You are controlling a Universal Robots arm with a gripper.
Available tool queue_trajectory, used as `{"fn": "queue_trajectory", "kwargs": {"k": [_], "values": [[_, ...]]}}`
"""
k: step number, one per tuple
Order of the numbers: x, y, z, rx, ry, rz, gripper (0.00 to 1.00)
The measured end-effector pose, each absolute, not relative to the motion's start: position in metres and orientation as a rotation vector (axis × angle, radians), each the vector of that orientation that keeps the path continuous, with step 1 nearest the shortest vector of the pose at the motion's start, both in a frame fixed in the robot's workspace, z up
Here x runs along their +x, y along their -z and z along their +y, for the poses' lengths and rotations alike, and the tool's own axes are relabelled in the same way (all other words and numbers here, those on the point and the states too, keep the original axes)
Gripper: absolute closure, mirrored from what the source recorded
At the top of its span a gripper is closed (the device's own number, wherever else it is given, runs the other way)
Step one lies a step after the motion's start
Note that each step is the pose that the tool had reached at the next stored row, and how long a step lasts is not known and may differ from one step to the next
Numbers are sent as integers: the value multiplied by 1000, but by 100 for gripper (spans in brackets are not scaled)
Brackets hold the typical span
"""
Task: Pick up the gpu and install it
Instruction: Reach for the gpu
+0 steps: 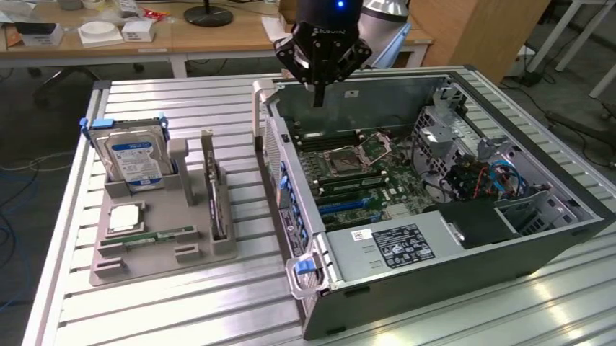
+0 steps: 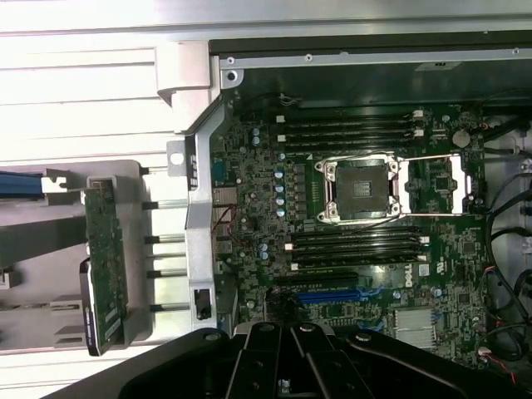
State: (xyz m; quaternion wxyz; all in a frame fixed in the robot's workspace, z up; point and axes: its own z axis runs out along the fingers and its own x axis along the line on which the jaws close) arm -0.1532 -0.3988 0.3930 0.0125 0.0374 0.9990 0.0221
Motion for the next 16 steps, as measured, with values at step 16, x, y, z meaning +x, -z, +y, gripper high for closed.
{"fn": "queue_trajectory", "kwargs": {"k": [16], "values": [[-159, -393, -399, 117, -69, 3114, 90]]}}
